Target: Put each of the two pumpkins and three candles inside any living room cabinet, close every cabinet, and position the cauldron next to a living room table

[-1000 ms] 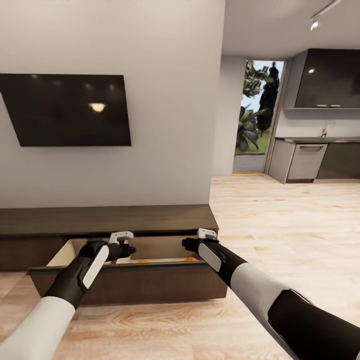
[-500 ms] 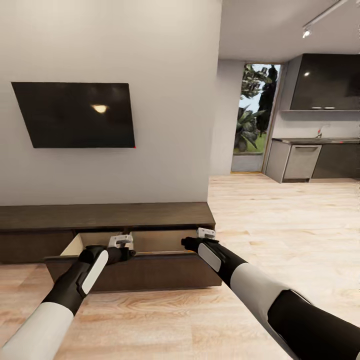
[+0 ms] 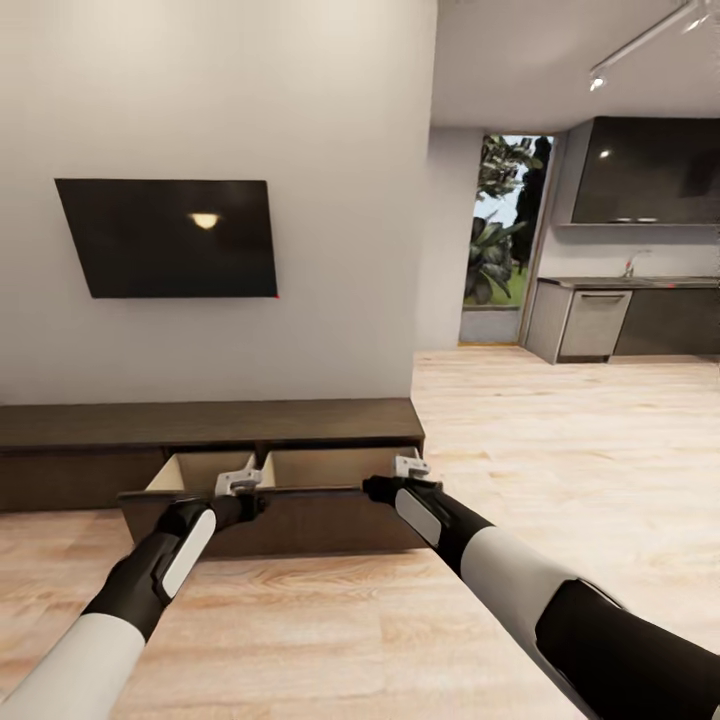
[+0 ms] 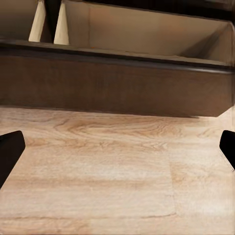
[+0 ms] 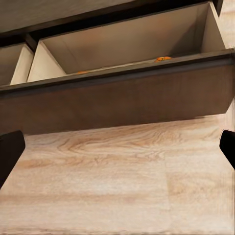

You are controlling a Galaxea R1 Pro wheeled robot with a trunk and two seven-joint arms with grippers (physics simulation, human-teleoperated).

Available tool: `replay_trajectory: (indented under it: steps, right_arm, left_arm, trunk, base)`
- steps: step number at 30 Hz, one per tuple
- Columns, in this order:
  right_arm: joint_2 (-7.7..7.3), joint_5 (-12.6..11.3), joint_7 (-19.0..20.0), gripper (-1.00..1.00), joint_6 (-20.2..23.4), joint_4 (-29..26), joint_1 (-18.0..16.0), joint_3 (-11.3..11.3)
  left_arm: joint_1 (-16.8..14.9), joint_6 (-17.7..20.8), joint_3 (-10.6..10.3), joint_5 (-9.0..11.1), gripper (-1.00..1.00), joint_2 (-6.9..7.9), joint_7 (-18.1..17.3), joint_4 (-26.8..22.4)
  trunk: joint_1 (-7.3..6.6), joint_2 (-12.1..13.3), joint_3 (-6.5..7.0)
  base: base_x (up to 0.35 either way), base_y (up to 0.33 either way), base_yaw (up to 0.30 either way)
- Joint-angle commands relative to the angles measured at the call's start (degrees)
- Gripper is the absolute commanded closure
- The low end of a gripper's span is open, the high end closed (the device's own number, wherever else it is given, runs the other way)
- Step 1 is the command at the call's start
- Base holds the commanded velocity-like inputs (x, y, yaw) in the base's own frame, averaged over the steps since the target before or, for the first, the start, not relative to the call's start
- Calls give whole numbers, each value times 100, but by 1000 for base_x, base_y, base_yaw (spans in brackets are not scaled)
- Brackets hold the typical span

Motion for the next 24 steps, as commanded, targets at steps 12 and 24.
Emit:
replay_trajectory:
  steps: [12,24]
  right_arm:
    - [-1,-34,227,-100,-1506,81,248,564]
    - [15,-35,368,-100,-2786,539,402,898]
  left_arm:
    - [333,-991,-17,51,-100,-2,48,361]
    - [755,-2665,-22,36,-100,4,52,628]
  trunk:
    - [-93,158,66]
    - [-5,-2,-6]
  base:
    - [-141,0,0]
    - [-1,0,0]
